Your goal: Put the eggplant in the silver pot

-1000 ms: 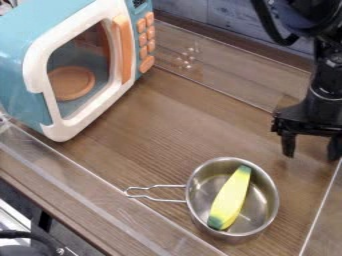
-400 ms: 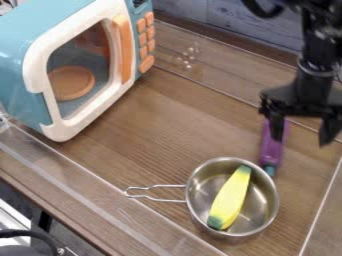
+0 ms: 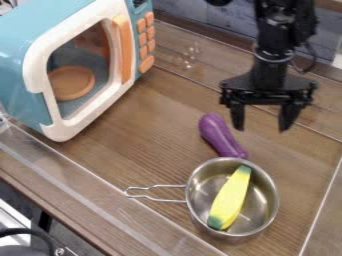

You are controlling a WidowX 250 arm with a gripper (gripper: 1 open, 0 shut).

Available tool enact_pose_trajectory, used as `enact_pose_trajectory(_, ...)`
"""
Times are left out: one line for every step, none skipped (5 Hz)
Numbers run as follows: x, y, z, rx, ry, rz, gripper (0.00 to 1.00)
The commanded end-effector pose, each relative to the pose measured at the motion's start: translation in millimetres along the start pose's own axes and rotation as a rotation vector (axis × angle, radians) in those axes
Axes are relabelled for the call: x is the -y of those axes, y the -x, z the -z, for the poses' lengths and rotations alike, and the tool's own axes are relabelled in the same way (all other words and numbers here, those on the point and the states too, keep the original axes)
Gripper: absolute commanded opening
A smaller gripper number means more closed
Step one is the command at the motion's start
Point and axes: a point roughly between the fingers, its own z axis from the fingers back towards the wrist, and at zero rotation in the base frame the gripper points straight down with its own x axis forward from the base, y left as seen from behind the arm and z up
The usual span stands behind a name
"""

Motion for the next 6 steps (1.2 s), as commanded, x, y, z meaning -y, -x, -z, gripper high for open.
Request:
enact_pose_trajectory(-4.9,-4.4,-19.8,0.053,0.016,-0.020,1.00)
enact_pose_trajectory(-8.1,2.1,-19.9,0.056,-0.006,-0.038,0.00)
enact_pose_trajectory(-9.8,3.6,-11.4,0.063,-0.022,-0.055,1.00)
enact_pose_trajectory(-10.5,5.5,-1.9,0.069,-0.040,-0.070,1.00)
enact_pose_trajectory(-11.3,17.5,0.6,0.070,-0.062,-0.061,1.00)
enact_pose_trajectory(-9.2,28.4,2.6,0.072,-0.073,-0.043,1.00)
